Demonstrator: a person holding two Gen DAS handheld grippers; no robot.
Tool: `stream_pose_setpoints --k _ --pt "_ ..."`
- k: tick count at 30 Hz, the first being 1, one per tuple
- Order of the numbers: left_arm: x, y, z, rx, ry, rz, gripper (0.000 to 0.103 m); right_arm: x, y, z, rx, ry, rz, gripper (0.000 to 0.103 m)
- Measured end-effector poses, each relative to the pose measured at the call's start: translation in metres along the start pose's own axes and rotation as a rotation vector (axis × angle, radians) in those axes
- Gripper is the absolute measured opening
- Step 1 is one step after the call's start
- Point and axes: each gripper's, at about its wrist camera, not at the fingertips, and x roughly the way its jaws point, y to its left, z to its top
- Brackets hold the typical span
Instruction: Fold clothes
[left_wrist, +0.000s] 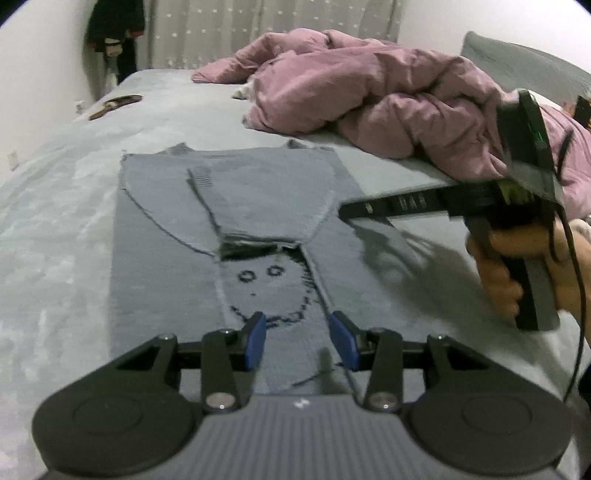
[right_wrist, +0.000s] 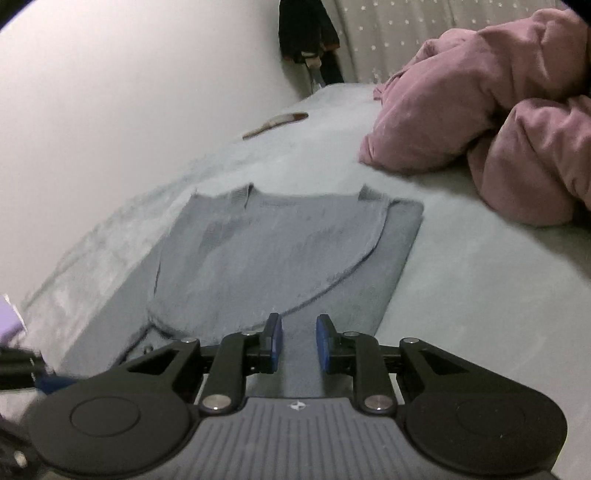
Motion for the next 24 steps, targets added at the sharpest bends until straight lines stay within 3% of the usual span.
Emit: stream_pose_setpoints --k 12,19,24 --pt "-0.006 0.035 -0.007 -0.092 0.032 0.046 0.040 -0.016 0.008 -0.018 0.017 0.006 -0.063 0.021" --pt "-0.006 0.032 -0.013 -0.079 0.040 0.060 0.041 -0.025 0.046 -0.033 -0.121 0.030 -0.103 0.021" --pt "-0.014 0.026 -0.019 -0.059 0.024 0.037 0.042 -0.034 0.045 -0.043 -0.063 0.027 -0.115 0.021"
